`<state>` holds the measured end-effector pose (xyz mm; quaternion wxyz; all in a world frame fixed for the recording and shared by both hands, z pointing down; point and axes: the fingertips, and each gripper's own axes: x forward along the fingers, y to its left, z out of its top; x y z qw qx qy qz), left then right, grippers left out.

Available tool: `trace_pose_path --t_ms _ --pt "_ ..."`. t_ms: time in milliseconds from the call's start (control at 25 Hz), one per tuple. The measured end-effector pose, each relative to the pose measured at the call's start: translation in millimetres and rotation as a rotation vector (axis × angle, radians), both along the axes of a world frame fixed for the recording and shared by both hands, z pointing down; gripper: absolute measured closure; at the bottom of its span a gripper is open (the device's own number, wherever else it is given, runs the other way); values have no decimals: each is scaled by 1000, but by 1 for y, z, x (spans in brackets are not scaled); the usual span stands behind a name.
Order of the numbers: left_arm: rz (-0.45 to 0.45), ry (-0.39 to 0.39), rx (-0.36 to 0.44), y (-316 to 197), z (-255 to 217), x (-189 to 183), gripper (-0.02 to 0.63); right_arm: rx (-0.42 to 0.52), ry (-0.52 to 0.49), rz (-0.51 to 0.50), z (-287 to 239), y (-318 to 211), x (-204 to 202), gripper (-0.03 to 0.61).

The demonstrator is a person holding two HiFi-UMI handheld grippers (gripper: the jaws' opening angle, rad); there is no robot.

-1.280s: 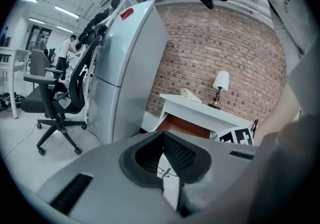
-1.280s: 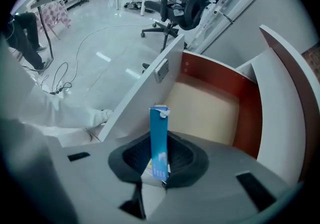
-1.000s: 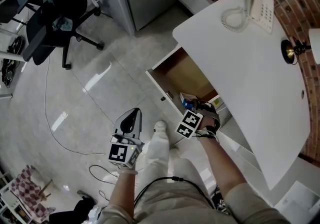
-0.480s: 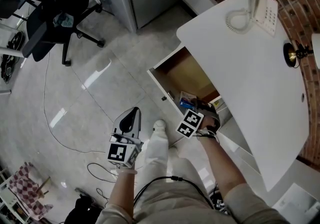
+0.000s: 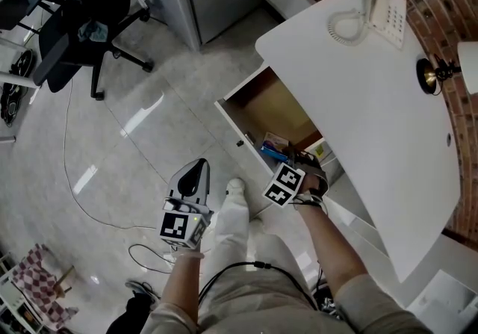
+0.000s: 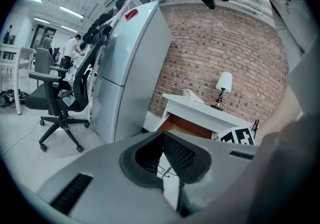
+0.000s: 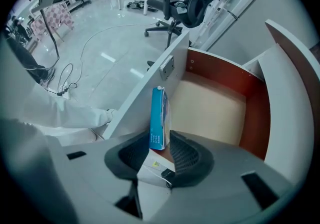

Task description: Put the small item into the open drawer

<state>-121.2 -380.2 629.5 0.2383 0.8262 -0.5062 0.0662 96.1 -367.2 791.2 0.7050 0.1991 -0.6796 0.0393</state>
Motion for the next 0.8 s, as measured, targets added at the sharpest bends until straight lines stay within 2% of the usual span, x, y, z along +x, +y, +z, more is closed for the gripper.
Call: trace_pose_path --t_ms 200,440,640,800 --pt "7 -12 11 10 -7 4 609 25 -55 15 -13 8 -2 449" --pt "8 -21 50 23 -22 12 609 50 -153 87 -34 18 -4 471" --pt "-2 -28 64 37 -35 18 609 81 -228 123 -56 25 -6 506" --pt "-17 -30 76 48 -44 21 609 102 -333 210 -81 31 -7 547"
